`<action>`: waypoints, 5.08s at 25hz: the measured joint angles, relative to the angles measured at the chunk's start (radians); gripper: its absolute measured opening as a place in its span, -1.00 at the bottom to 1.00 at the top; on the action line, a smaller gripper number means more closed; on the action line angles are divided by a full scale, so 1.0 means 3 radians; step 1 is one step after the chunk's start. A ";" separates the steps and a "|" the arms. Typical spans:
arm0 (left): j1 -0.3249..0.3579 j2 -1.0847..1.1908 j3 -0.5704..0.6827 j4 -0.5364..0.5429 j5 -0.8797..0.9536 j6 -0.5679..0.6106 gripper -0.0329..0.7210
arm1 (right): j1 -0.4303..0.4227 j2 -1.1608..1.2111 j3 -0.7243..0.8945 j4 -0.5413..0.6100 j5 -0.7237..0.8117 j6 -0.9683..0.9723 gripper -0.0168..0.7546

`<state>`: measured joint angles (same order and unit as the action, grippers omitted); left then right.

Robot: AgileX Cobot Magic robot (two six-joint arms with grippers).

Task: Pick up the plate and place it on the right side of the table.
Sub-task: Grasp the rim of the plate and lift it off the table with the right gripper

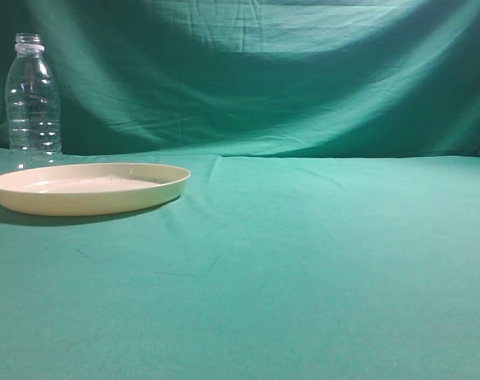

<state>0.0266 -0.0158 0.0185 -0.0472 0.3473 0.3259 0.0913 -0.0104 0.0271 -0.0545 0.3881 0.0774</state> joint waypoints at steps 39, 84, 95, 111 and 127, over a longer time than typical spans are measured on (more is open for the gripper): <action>0.0000 0.0000 0.0000 0.0000 0.0000 0.0000 -0.91 | 0.0000 0.0506 -0.0461 -0.1059 -0.1916 0.1104 -0.96; 0.0000 0.0000 0.0000 0.0000 0.0000 0.0000 -0.91 | 0.1974 0.6577 -0.5522 0.0351 0.1783 -0.0154 -0.83; 0.0000 0.0000 0.0000 0.0000 0.0000 0.0000 -0.91 | 0.2033 0.7349 -0.6165 0.0366 0.1418 -0.0150 0.25; 0.0000 0.0000 0.0000 0.0000 0.0000 0.0000 -0.91 | 0.2033 0.7672 -0.6193 0.0297 0.1099 -0.0150 0.32; 0.0000 0.0000 0.0000 0.0000 0.0000 0.0000 -0.91 | 0.2044 0.7525 -0.6217 -0.0534 0.1388 0.0504 -0.96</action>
<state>0.0266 -0.0158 0.0185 -0.0472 0.3473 0.3259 0.7044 2.2470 -1.8380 -0.2146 0.8046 0.2287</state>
